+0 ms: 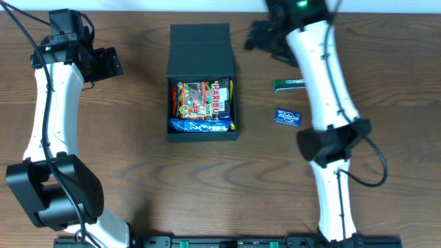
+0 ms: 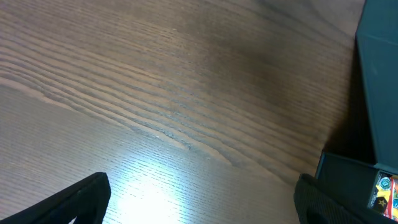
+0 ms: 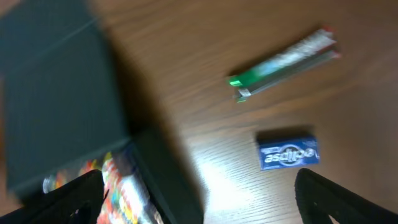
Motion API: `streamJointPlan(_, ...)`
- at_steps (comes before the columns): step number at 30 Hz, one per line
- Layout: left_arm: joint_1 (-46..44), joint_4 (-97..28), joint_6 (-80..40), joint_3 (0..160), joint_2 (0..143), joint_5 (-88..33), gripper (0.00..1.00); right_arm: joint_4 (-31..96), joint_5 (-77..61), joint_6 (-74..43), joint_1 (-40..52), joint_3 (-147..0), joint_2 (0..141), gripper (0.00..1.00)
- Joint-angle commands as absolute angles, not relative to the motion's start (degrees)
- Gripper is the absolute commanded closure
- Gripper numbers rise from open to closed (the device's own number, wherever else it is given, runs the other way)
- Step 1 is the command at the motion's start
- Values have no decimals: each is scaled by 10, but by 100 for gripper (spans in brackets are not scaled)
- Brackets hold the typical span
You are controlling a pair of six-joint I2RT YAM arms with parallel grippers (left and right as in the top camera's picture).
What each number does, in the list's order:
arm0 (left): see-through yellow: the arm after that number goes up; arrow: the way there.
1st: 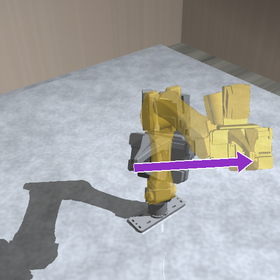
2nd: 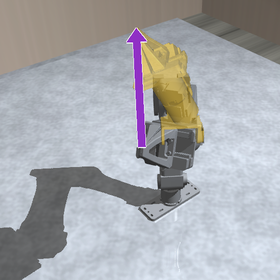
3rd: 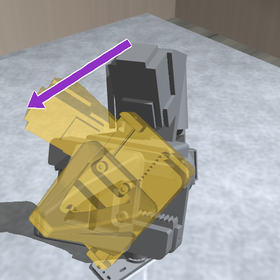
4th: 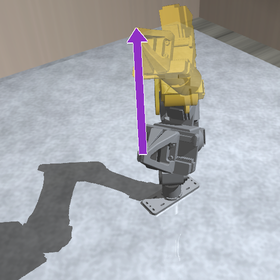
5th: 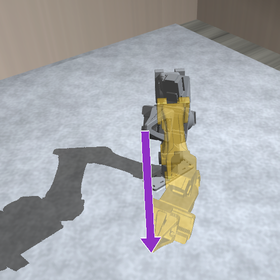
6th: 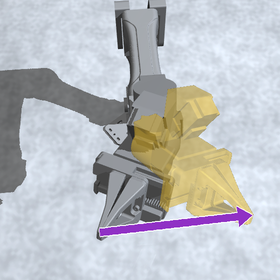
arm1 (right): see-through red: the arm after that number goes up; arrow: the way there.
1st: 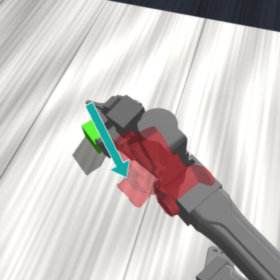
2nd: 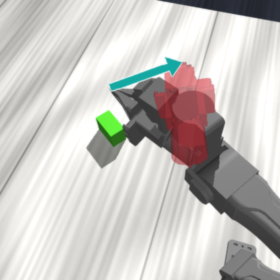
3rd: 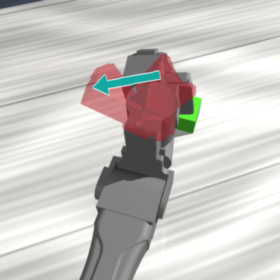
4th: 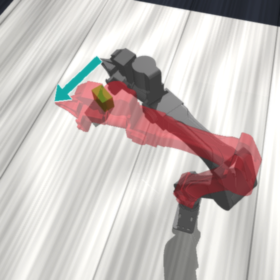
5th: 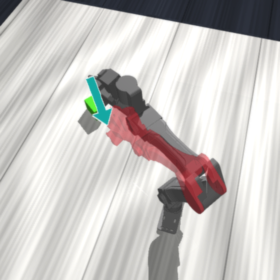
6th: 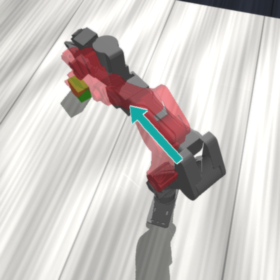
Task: Pack container
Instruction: 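Withdraw the right gripper to the green and red bar, then grasp the green and red wrapped bar with the right gripper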
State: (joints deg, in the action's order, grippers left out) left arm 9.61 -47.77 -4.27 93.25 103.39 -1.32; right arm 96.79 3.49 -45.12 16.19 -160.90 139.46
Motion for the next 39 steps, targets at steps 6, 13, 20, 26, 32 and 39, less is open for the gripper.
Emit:
streamJointPlan(6,97,-482,-43,939,1038,-11,4,914,-37,-646,81,-1510,1419,1)
streamJointPlan(13,97,-482,-43,939,1038,-11,5,816,-44,-703,80,-1384,1419,5)
streamJointPlan(20,97,-482,-43,939,1038,-11,4,757,-32,-703,79,-1310,1419,6)
streamJointPlan(26,97,-482,-43,939,1038,-11,5,721,-16,-703,78,-1275,1419,6)
streamJointPlan(32,97,-482,-43,939,1038,-11,5,689,-7,-702,77,-1232,1419,9)
streamJointPlan(39,97,-482,-43,939,1038,-11,5,668,-6,-702,65,-1210,1419,13)
